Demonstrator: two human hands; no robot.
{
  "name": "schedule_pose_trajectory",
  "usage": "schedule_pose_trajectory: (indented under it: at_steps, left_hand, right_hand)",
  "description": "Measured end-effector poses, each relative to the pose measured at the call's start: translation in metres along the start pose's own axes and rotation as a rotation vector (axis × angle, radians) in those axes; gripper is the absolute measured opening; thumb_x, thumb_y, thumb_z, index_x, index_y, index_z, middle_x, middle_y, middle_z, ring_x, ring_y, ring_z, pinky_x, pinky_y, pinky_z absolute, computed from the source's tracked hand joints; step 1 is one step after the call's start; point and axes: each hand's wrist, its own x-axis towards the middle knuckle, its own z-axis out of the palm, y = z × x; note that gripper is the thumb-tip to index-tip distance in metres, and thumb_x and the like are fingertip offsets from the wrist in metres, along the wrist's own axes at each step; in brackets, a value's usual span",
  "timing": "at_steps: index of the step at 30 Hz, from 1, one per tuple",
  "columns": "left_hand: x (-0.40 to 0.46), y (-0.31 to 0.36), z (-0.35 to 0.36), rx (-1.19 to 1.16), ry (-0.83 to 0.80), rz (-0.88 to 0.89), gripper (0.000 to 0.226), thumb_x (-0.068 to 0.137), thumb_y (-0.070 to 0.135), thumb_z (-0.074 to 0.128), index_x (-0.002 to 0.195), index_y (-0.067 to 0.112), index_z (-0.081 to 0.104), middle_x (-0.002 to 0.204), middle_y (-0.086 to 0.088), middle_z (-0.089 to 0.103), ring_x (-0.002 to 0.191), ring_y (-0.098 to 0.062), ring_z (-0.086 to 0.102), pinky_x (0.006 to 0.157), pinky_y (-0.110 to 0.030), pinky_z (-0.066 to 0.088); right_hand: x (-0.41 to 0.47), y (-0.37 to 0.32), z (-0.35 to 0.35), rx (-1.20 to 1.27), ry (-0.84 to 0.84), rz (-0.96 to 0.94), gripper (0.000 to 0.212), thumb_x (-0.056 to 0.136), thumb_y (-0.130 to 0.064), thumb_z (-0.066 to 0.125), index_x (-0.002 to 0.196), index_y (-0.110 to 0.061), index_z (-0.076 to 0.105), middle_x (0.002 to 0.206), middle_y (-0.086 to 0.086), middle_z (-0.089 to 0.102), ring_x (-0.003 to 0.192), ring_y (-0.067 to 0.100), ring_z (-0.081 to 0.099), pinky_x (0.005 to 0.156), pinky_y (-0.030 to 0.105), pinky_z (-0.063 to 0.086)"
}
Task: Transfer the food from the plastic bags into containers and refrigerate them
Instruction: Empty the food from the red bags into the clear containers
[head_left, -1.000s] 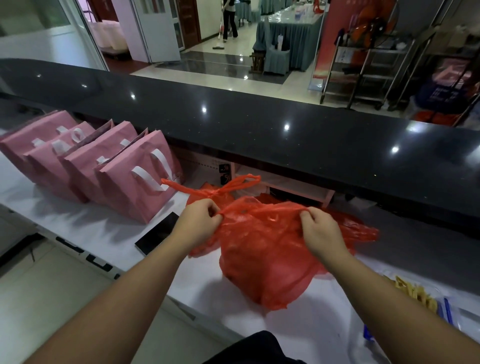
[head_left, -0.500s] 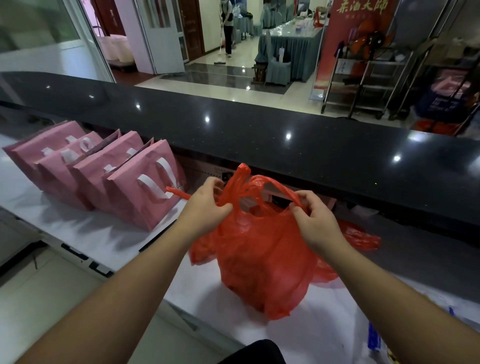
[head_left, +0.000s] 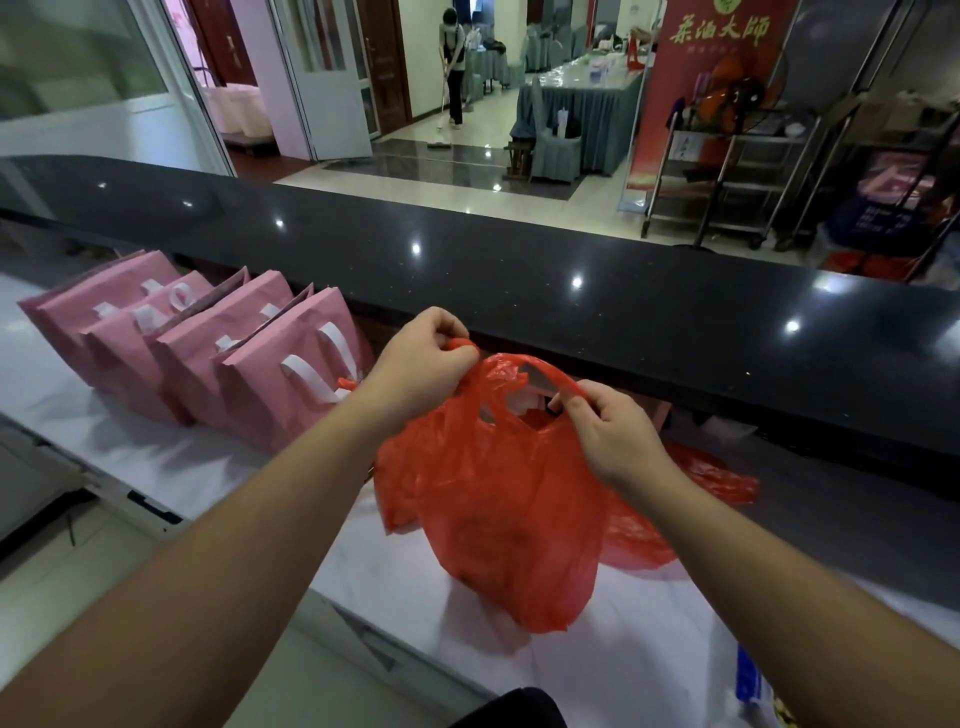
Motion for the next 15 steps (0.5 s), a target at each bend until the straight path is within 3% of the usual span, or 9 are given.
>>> schedule_pose_trajectory:
  at_steps: [4,9,15]
  left_hand:
    - [-0.004,0.01,-0.003,-0.012,-0.031,0.006,0.013,0.095,0.015,0.065,0.106,0.023,0.066,0.087,-0.005,0.074,0.061,-0.009,0.067,0.053,-0.022,0.054]
    - [-0.008,0.01,-0.004,0.247,0.021,0.179,0.014,0.096,0.027,0.065,0.096,0.031,0.078,0.088,0.015,0.074,0.085,-0.003,0.069,0.08,-0.032,0.06]
    - [-0.012,0.012,0.0,0.126,-0.03,0.121,0.012,0.097,0.025,0.068,0.106,0.029,0.076,0.09,0.007,0.074,0.085,-0.012,0.071,0.087,-0.043,0.061]
  right_hand:
    - [0.002,-0.003,0.004,-0.036,-0.017,0.009,0.029,0.105,-0.037,0.05,0.088,-0.028,0.072,0.083,-0.013,0.071,0.079,0.004,0.064,0.07,0.03,0.048]
    - [0.0,-0.011,0.01,-0.077,-0.042,0.017,0.032,0.103,-0.036,0.048,0.087,-0.027,0.074,0.085,-0.009,0.076,0.08,0.009,0.068,0.077,0.035,0.055]
    - [-0.005,-0.015,0.013,-0.101,-0.024,0.039,0.034,0.102,-0.035,0.047,0.085,-0.023,0.073,0.078,-0.002,0.074,0.071,0.018,0.066,0.064,0.036,0.051]
